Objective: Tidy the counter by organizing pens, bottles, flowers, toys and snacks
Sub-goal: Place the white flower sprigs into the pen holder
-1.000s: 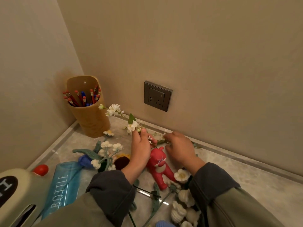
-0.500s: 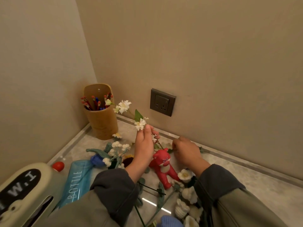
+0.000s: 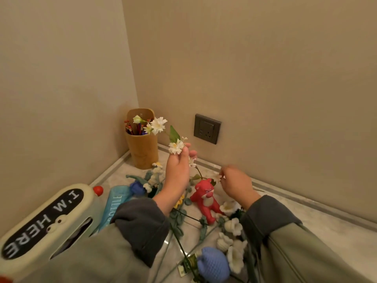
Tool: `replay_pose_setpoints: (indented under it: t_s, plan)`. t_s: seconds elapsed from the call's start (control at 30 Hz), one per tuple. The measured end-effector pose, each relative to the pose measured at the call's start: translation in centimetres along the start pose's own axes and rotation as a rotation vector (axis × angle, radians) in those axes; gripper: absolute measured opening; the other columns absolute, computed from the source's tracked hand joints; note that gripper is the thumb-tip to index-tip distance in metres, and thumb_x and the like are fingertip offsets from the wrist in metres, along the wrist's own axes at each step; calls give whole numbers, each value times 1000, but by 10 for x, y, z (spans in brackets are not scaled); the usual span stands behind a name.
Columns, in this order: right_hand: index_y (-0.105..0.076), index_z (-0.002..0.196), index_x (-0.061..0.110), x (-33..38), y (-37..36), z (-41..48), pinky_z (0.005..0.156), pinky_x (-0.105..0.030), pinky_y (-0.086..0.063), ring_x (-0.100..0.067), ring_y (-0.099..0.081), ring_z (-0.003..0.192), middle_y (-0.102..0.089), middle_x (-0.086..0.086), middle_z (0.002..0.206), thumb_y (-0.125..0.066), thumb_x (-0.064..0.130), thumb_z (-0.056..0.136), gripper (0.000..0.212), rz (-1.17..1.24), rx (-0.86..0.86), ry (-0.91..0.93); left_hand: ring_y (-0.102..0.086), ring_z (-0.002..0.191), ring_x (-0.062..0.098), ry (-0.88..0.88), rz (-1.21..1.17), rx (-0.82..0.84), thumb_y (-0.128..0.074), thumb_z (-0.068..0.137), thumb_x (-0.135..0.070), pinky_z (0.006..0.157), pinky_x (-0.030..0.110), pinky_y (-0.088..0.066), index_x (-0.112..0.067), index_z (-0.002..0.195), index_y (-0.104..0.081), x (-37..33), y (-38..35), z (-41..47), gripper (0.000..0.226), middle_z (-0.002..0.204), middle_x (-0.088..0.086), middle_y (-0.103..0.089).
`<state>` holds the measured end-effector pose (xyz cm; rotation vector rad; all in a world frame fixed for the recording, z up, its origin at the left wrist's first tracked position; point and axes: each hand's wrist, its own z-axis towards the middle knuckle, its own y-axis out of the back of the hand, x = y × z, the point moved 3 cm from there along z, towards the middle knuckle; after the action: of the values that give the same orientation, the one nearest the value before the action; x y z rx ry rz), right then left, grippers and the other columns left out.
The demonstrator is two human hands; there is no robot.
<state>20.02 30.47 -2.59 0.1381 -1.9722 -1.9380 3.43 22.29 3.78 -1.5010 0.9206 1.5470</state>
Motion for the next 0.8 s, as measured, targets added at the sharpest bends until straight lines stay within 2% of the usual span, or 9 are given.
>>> replay_pose_setpoints:
  t_s: [0.07, 0.17, 0.27, 0.37, 0.47, 0.6, 0.67, 0.73, 0.8]
  plan:
    - [-57, 104, 21, 6, 13, -2, 66, -31, -46, -25, -60, 89, -64, -4, 103, -47, 20, 95, 14, 86, -75, -24, -63, 94, 6, -34, 7, -17, -32, 103, -29, 88, 31, -47, -25, 108, -57, -8, 1, -5, 25, 96, -3, -69]
    - [-53, 102, 22, 16, 32, -5, 64, -33, -47, -24, -60, 83, -65, -4, 95, -44, 26, 97, 10, 152, -122, -36, -61, 79, -7, -99, 8, -49, -33, 103, -28, 75, 17, -44, -27, 110, -58, -21, 6, -12, 26, 93, -5, -69]
    - [-50, 105, 19, 25, 47, -9, 64, -34, -47, -26, -60, 83, -64, -5, 94, -40, 28, 99, 14, 176, -145, -35, -60, 71, -6, -143, 25, -52, -32, 103, -29, 70, 12, -43, -25, 114, -58, -34, 12, -18, 28, 93, -5, -70]
    - [-43, 109, 17, 32, 60, -16, 59, -34, -43, -28, -60, 78, -58, -3, 85, -37, 30, 101, 17, 189, -175, -24, -61, 82, -7, -161, 29, -59, -32, 103, -31, 78, 17, -44, -30, 110, -58, -43, 19, -22, 27, 94, -6, -70]
    - [-40, 109, 18, 40, 71, -23, 53, -33, -38, -23, -56, 67, -52, 3, 75, -37, 28, 101, 13, 268, -210, 12, -61, 84, -4, -145, 33, -45, -32, 103, -31, 83, 25, -45, -32, 109, -57, -45, 23, -24, 26, 96, -8, -70]
    - [-45, 104, 23, 57, 87, -31, 56, -35, -41, -18, -56, 65, -57, 3, 75, -41, 25, 99, 7, 467, -238, 33, -65, 91, 7, -126, 23, 5, -35, 103, -26, 76, 18, -48, -20, 119, -55, -48, 24, -25, 27, 105, -2, -68]
    - [-50, 102, 25, 70, 94, -35, 61, -36, -46, -15, -58, 71, -61, 4, 81, -44, 24, 99, 8, 607, -201, 93, -66, 93, 8, -122, 31, 35, -38, 102, -23, 74, 15, -47, -20, 119, -56, -52, 25, -25, 25, 108, -4, -68]
    - [-55, 96, 31, 85, 100, -40, 63, -31, -48, -8, -59, 75, -62, 10, 84, -47, 25, 98, 11, 685, -161, 167, -66, 95, 8, -114, 47, 62, -42, 101, -23, 75, 17, -48, -24, 119, -57, -57, 27, -24, 23, 107, -9, -67]
    - [-55, 91, 40, 99, 106, -45, 61, -23, -44, -2, -59, 76, -63, 15, 83, -49, 25, 97, 18, 741, -125, 209, -64, 92, 9, -105, 86, 32, -46, 99, -27, 68, 17, -44, -23, 114, -60, -63, 34, -21, 20, 98, -11, -66]
